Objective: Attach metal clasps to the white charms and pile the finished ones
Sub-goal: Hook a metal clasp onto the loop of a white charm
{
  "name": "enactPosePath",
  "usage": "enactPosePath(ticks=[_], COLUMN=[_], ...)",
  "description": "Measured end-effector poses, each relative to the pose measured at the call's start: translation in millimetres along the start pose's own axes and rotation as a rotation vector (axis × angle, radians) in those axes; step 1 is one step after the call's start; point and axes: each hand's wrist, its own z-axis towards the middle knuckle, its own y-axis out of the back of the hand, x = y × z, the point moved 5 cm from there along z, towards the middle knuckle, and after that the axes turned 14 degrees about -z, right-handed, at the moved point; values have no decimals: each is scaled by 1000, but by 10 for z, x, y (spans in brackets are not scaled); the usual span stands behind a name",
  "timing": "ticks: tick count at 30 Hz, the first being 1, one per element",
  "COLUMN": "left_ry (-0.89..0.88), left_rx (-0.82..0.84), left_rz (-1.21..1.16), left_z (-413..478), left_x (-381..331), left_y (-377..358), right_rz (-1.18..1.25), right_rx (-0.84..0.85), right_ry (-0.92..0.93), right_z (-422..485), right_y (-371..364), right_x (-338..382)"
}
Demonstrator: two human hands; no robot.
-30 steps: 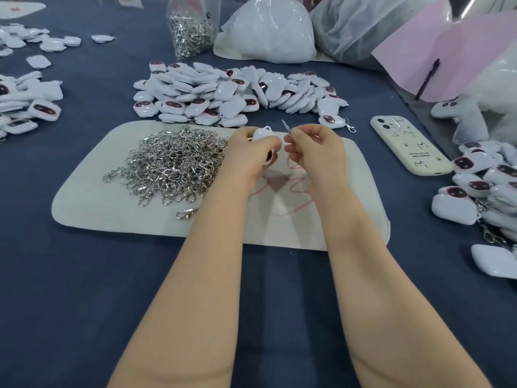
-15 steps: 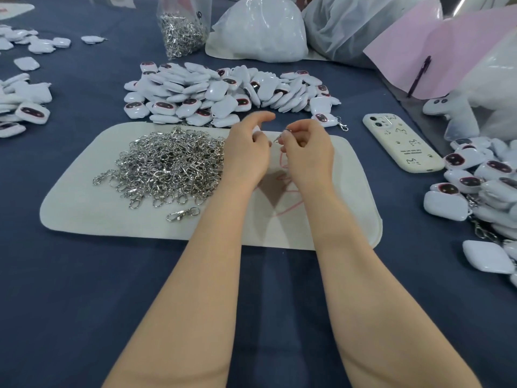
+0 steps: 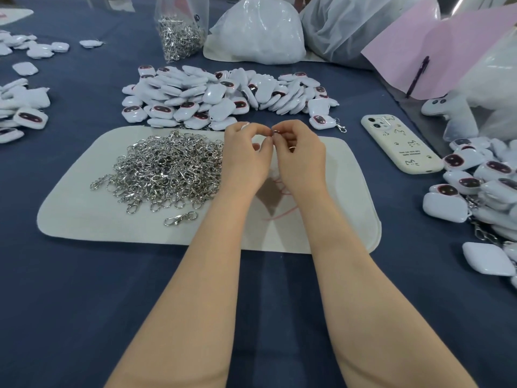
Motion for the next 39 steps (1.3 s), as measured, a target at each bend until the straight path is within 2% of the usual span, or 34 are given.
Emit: enactPosePath(ticks=[11,17,25,31,39], left_ry=[-6,0,13,49,39], left_rx=[-61,-22,-38,-72,-115], left_rz=[62,113,105,53,41], left_z=[-54,-41,-62,-32,-39], left_x=[-3,-14,-5,10,-6], left_y=[37,21,21,44,51], right_rz=[-129,-173,-137,55,-11], right_rx=[39,-1,9,17,85], right_ry=[94,94,78,-15,10], right_z=[-15,3,-11,-12,0], right_y=[-34,-15,-2,9,-55], right_x=[47,37,55,41,27])
